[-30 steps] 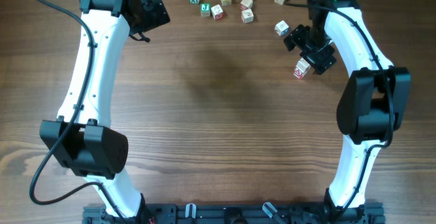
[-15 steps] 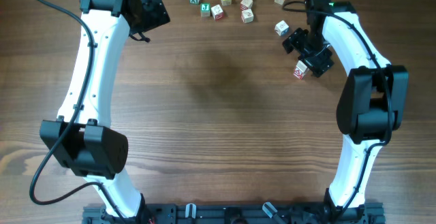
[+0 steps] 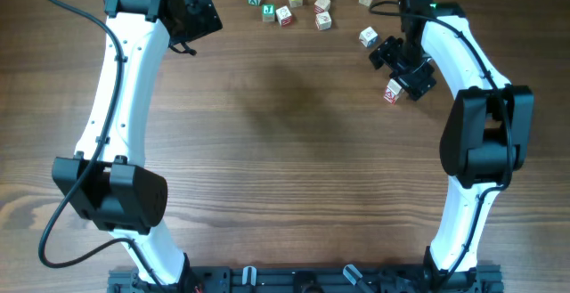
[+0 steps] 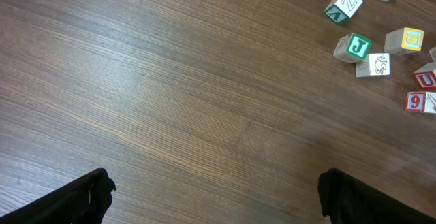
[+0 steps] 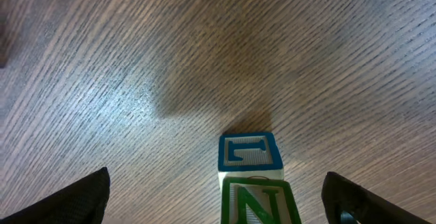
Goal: Form a tower
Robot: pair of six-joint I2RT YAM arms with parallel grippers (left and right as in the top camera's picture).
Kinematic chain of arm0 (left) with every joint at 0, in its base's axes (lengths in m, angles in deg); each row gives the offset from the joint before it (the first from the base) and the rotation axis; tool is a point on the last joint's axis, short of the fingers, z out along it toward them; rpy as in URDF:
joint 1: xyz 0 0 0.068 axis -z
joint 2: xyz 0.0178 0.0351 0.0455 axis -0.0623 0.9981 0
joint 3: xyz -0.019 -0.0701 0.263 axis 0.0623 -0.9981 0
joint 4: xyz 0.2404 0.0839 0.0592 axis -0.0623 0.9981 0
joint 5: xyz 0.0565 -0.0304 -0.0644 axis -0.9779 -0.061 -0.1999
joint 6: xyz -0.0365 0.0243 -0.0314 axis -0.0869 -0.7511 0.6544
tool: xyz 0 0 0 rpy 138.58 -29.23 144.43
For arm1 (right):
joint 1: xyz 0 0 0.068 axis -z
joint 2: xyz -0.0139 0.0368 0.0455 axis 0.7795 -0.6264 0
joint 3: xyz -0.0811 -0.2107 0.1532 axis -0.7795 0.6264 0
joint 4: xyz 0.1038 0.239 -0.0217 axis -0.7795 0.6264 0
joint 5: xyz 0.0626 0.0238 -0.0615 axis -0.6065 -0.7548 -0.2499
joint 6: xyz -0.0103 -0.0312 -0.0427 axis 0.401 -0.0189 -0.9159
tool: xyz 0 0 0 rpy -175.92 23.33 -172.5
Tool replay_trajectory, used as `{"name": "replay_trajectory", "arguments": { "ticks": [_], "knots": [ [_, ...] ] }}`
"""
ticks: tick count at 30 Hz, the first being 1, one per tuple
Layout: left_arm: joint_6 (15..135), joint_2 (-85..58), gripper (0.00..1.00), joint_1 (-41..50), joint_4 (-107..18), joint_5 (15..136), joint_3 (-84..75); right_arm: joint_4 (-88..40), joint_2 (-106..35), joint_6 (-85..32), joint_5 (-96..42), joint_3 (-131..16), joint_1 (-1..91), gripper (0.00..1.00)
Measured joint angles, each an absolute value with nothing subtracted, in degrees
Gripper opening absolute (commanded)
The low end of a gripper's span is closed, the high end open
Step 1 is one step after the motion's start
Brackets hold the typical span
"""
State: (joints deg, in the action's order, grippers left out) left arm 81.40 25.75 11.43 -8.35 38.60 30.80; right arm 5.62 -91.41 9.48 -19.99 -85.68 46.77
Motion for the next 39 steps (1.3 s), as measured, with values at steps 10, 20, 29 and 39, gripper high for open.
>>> {"name": "replay_trajectory", "arguments": {
  "ticks": [10,20,29,39],
  "knots": [
    [81.4,25.75,1.0,11.43,-8.35,38.6,30.8,6.34,-91.41,9.48,-20.01,-85.68,46.77,0.99],
    [81.4,25.75,1.0,11.43,-8.35,38.6,30.8,5.64,-91.41,9.48,-19.99,-85.57,46.77,0.99],
    [81.4,25.75,1.0,11.43,-8.35,38.58,30.8,6.58,-91.41,9.68,-19.99,-85.57,46.77,0.89],
    [81.4,25.75,1.0,11.43,-8.35,38.6,30.8,6.25,-91.41,9.68,-19.99,-82.88,46.77,0.88]
  ]
}}
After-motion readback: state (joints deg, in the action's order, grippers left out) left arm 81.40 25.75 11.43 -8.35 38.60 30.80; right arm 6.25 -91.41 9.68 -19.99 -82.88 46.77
